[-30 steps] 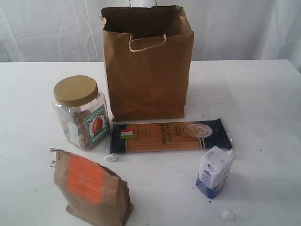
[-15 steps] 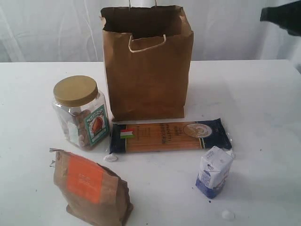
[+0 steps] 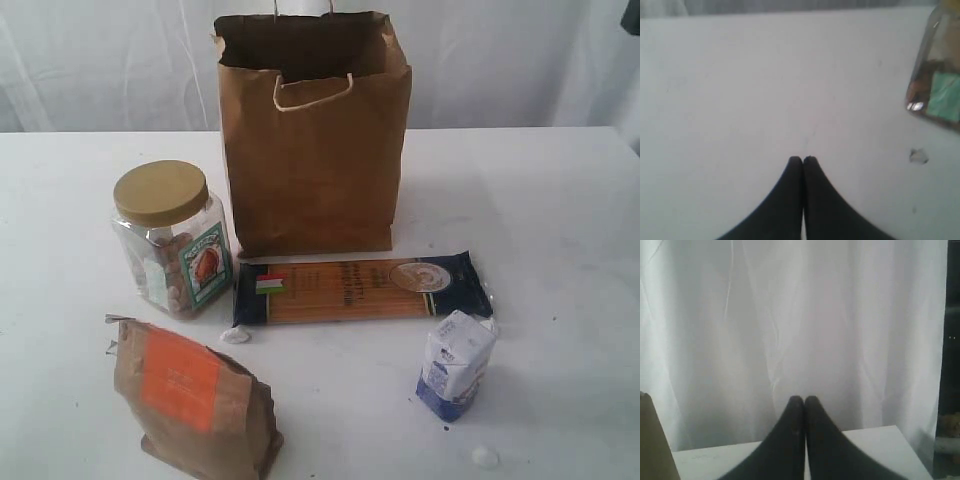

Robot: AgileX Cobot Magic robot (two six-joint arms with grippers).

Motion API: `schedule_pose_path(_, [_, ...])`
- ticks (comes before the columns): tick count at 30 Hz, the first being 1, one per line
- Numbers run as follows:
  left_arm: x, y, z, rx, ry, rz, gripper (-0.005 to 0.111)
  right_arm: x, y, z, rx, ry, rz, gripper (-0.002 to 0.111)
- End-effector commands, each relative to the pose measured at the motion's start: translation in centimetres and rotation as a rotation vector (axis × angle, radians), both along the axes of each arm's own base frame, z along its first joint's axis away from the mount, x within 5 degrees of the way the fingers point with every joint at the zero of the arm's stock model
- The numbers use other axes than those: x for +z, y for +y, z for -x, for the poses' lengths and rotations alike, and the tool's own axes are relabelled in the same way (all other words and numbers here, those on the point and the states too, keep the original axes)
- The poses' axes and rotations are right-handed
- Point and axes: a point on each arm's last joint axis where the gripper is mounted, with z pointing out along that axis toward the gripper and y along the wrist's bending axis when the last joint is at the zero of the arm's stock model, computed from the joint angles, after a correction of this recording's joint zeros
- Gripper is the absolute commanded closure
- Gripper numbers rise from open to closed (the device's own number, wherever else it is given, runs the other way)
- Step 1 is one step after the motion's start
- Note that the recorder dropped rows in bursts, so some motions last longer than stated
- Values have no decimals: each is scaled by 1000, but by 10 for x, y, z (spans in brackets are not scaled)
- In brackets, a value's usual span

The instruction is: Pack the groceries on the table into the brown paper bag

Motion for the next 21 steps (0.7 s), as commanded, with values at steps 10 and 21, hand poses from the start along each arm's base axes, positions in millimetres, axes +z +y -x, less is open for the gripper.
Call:
schedule_pose_path(10, [58, -26, 7, -302, -652, 103, 107, -58, 3, 11, 35, 366, -28, 108])
schedule_pose_path(21, [65, -29, 12, -355, -735, 189, 107, -56, 2, 10, -25, 310, -370, 108])
